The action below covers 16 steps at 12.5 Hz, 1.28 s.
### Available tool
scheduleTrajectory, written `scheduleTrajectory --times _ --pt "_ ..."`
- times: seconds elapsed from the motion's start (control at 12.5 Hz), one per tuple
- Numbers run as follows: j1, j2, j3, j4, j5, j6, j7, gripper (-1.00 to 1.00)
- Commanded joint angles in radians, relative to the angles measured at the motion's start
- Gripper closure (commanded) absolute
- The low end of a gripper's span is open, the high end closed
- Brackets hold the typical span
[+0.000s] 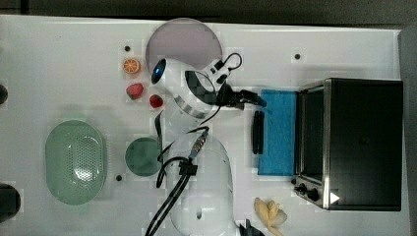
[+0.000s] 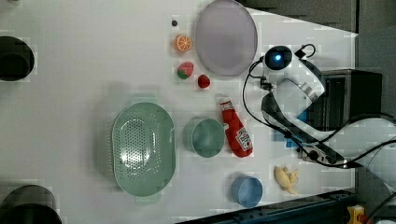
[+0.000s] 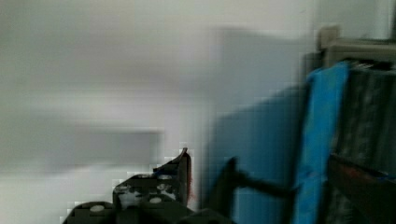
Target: Flap close oven.
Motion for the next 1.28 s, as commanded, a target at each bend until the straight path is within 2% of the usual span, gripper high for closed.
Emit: scheduleTrajectory --times 0.08,0.24,0.4,0.64,0.72,1.04,1.2,1.28 --pt "0.017 0.041 -0.01 0.094 -0.085 -0.08 -0.023 -1.0" --pt "0.026 0.078 -0.012 0.102 -0.176 -0.167 0.026 -1.0" --pt "0.029 0.125 -0.009 0.105 -0.273 -0.176 0.155 -1.0" --pt "0.032 0.169 -0.01 0.116 -0.332 -0.183 0.237 -1.0" --pt "0.035 0.165 -0.009 0.121 -0.331 -0.186 0.232 -0.92" --pt "0.035 0.165 -0.009 0.119 -0.306 -0.196 0.217 0.07" --pt "0.03 0.156 -0.009 0.122 -0.262 -0.189 0.217 0.52" --pt "0.025 0.142 -0.009 0.12 -0.245 -0.185 0.209 0.62"
